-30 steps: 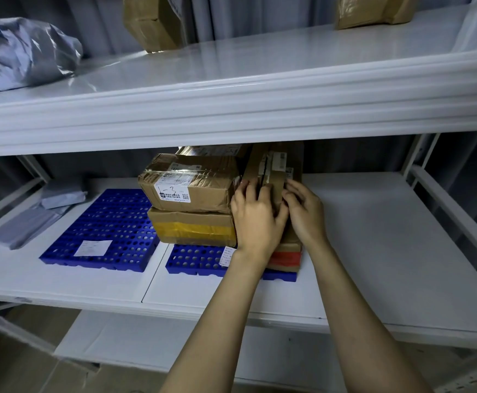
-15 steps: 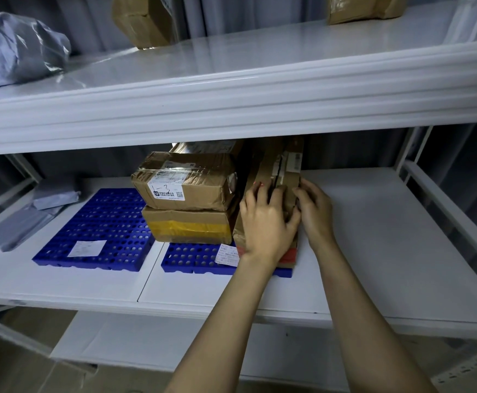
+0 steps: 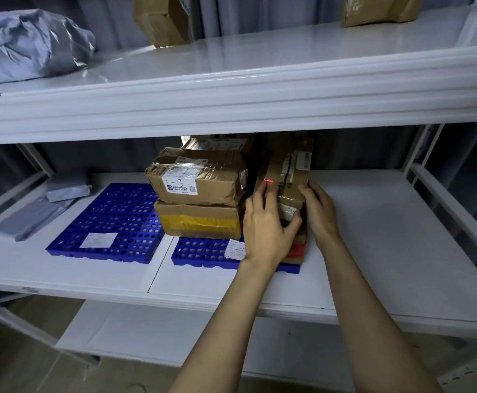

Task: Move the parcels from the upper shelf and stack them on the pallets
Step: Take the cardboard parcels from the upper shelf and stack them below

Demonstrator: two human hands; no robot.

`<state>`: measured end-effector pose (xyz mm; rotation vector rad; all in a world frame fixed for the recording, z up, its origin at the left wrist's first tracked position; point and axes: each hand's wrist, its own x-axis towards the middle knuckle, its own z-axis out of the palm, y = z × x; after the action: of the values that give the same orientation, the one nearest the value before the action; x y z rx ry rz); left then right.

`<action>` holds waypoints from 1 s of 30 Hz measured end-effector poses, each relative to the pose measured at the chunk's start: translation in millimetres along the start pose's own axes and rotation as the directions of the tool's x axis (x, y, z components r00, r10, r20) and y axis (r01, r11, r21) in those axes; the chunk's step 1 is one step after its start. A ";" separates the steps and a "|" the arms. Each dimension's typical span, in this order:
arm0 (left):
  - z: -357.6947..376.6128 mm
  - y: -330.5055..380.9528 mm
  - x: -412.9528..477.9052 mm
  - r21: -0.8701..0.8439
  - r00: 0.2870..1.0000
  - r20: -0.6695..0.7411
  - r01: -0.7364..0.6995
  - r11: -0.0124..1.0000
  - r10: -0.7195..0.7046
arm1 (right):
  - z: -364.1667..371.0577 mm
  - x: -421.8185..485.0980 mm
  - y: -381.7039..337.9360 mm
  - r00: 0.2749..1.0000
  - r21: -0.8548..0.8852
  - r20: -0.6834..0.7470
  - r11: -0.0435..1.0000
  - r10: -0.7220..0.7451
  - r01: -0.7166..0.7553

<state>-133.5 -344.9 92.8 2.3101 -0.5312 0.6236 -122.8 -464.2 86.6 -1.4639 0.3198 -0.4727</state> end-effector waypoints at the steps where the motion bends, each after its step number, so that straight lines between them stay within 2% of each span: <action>1: -0.5 0.2 -0.2 -0.007 1.000 0.003 -0.001 1.000 0.001 | 0.0 -1.4 0.0 1.000 -0.003 -0.003 1.000 -0.008 0.008; 13: -5.2 1.2 -3.1 -0.080 0.999 0.045 0.028 0.996 -0.025 | -3.0 -18.3 -7.5 0.996 -0.029 -0.079 0.999 -0.032 0.030; 21: -18.9 -0.1 -9.4 -0.189 0.997 0.080 0.020 0.982 -0.005 | 0.7 -34.2 -13.3 0.989 -0.159 -0.140 0.987 -0.050 0.027; 26: -41.1 -11.7 -16.2 -0.220 0.996 0.078 -0.015 0.975 0.033 | 17.2 -53.0 -24.2 0.962 -0.288 -0.229 0.954 -0.150 0.080; 30: -66.2 -21.1 -18.6 -0.238 0.997 0.055 -0.041 0.970 0.055 | 38.8 -73.6 -34.8 0.936 -0.368 -0.207 0.909 -0.284 0.194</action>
<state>-156.4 -280.5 115.1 2.1013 -0.6553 0.4851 -171.8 -395.7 118.9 -1.7964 0.4454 -0.8456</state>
